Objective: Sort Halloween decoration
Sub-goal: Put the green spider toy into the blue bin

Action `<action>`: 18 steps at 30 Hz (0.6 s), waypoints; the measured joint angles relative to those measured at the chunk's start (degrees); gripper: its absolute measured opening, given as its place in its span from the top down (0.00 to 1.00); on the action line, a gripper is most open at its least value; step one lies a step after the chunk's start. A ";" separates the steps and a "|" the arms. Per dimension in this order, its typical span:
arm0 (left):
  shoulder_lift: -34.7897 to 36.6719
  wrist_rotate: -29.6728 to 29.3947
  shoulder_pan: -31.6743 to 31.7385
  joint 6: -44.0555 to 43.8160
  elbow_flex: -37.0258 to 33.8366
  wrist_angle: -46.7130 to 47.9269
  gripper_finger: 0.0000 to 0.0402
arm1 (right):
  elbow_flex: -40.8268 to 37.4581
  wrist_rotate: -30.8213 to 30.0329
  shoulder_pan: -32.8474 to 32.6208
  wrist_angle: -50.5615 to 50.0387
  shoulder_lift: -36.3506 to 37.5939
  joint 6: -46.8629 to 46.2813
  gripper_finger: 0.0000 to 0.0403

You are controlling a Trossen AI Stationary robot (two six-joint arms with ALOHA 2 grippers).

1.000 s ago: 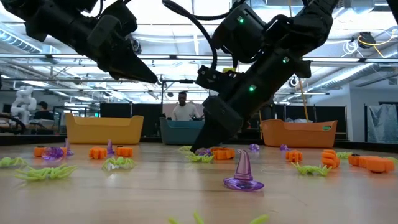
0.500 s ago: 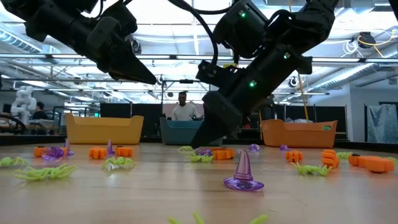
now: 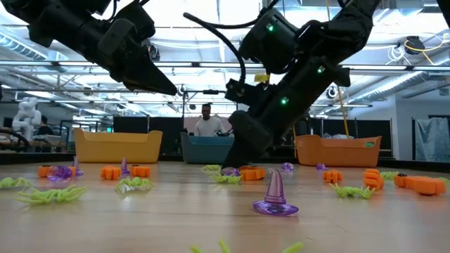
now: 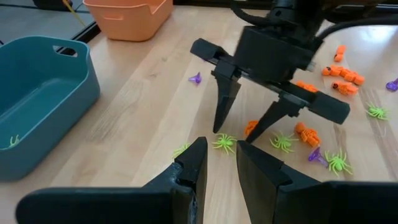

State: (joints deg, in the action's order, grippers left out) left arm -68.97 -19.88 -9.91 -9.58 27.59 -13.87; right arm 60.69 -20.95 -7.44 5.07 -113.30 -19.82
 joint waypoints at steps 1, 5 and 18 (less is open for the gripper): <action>0.00 0.01 0.00 0.00 0.00 0.00 0.78 | 0.02 0.83 0.29 -0.04 0.02 -0.50 0.56; 0.00 0.02 0.00 -0.04 0.02 -0.14 0.78 | 0.00 2.69 0.53 0.34 0.04 -0.69 0.58; 0.00 0.04 0.02 -0.20 0.02 -0.17 0.78 | 0.00 3.17 0.48 0.43 0.00 -0.03 0.85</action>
State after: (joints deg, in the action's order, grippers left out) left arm -68.97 -19.84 -9.89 -9.78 27.62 -14.04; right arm 60.69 -17.78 -6.96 5.50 -113.30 -19.86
